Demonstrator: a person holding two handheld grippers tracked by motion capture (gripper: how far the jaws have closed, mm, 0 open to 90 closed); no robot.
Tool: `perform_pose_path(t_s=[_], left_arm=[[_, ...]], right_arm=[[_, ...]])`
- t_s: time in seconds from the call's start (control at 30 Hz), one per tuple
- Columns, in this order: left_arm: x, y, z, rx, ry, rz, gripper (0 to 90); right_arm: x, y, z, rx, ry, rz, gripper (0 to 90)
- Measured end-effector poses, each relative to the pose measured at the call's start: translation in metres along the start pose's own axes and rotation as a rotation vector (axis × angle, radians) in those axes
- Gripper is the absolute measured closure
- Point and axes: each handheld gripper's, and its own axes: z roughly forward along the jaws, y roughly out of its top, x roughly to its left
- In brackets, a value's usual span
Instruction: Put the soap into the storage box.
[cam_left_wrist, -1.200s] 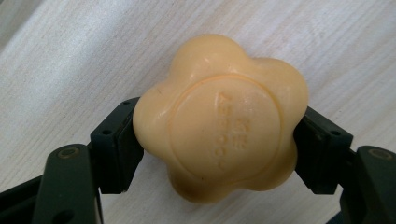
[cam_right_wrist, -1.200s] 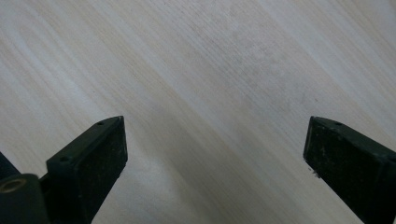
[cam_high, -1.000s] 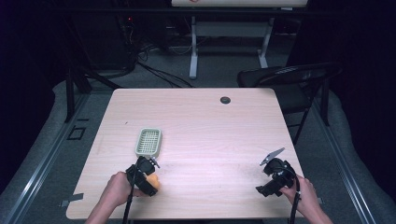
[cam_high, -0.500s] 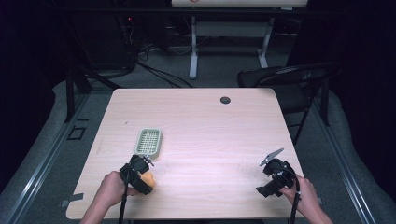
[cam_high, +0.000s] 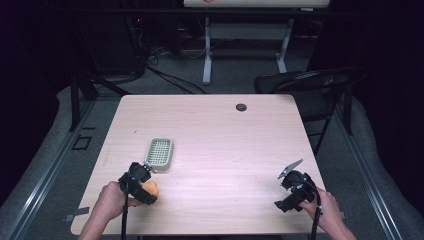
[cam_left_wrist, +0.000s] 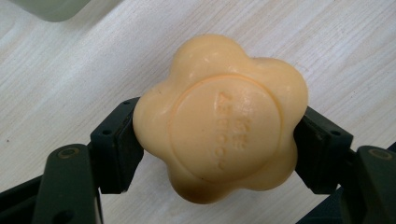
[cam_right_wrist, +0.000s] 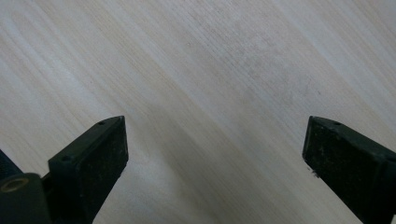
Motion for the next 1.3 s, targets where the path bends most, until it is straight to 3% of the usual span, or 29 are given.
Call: perform_pose_path(t_s=[0.43, 0.67, 0.8, 0.93, 0.97, 1.17, 1.2, 1.23, 1.3], left_arm=[[0.006, -0.003, -0.009, -0.019, 0.012, -0.02, 27.1], [0.013, -0.001, -0.016, -0.034, 0.016, -0.034, 27.1], [0.016, 0.006, -0.021, -0.054, 0.027, -0.045, 27.1], [0.014, 0.008, -0.02, -0.048, 0.018, -0.04, 27.1], [0.014, 0.008, -0.02, -0.046, 0.02, -0.038, 27.1], [0.017, 0.008, -0.025, -0.054, 0.014, -0.037, 27.1], [0.018, 0.009, -0.028, -0.064, 0.012, -0.037, 27.1], [0.019, 0.01, -0.029, -0.065, 0.014, -0.033, 27.1], [0.02, 0.011, -0.031, -0.065, 0.015, -0.031, 27.1]], right_arm=[[0.001, 0.001, 0.003, 0.027, -0.006, -0.009, 8.8], [0.003, 0.001, 0.006, 0.015, 0.005, -0.001, 8.9], [0.002, 0.002, 0.006, 0.035, 0.003, -0.019, 8.9], [0.003, 0.0, 0.006, 0.013, 0.015, 0.0, 8.9], [0.001, 0.001, 0.005, 0.041, 0.009, -0.021, 8.9], [0.002, 0.001, 0.004, 0.056, -0.001, -0.031, 8.9], [0.005, -0.002, 0.007, 0.015, 0.005, 0.007, 8.9], [0.003, -0.002, 0.004, 0.055, -0.007, -0.02, 8.9], [0.003, -0.002, 0.004, 0.061, -0.014, -0.02, 8.9]])
